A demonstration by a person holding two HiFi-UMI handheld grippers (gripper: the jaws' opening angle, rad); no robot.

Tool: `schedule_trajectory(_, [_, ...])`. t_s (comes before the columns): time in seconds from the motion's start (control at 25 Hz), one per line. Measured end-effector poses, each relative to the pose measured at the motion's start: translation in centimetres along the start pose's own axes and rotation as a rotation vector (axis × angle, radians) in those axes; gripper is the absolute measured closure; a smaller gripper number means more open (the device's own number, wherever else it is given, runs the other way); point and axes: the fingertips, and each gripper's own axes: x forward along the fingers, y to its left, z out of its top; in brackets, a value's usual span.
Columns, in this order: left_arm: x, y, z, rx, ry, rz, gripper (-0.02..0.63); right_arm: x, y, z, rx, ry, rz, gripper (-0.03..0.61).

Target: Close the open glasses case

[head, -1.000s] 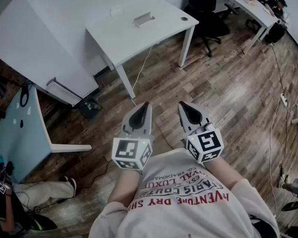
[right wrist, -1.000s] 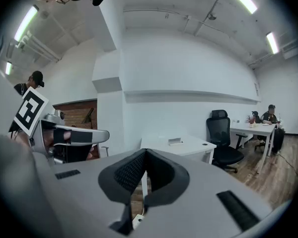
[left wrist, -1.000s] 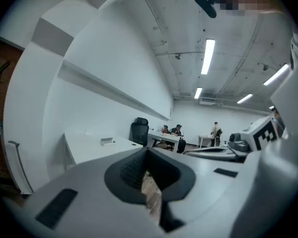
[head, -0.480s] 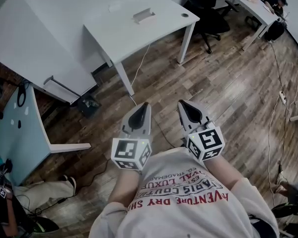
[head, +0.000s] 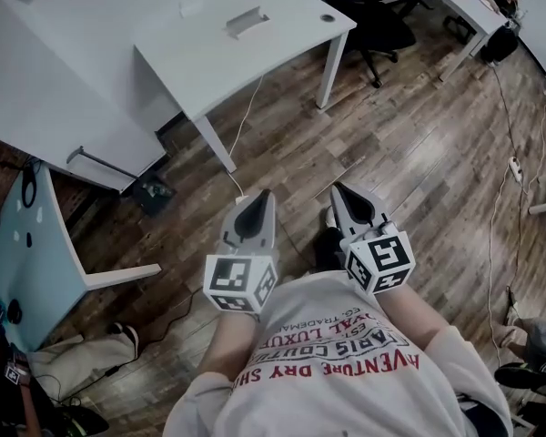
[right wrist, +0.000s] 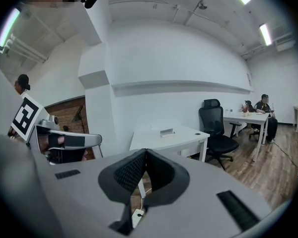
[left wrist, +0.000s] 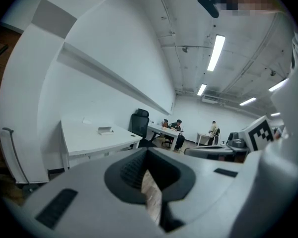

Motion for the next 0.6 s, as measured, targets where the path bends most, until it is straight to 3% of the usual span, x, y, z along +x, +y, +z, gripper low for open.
schedule_trajectory(0.44, [9.4,-1.2,2.7,0.051,-0.007,0.088,0.615,6.3,-8.6,3.3,-0.024,0.0,0.14,0.566])
schedule_trajectory(0.6, [13.8,-2.0,4.1,0.013,-0.021,0.097,0.615,8.2,-12.9,5.4,-0.035,-0.012,0.167,0.566])
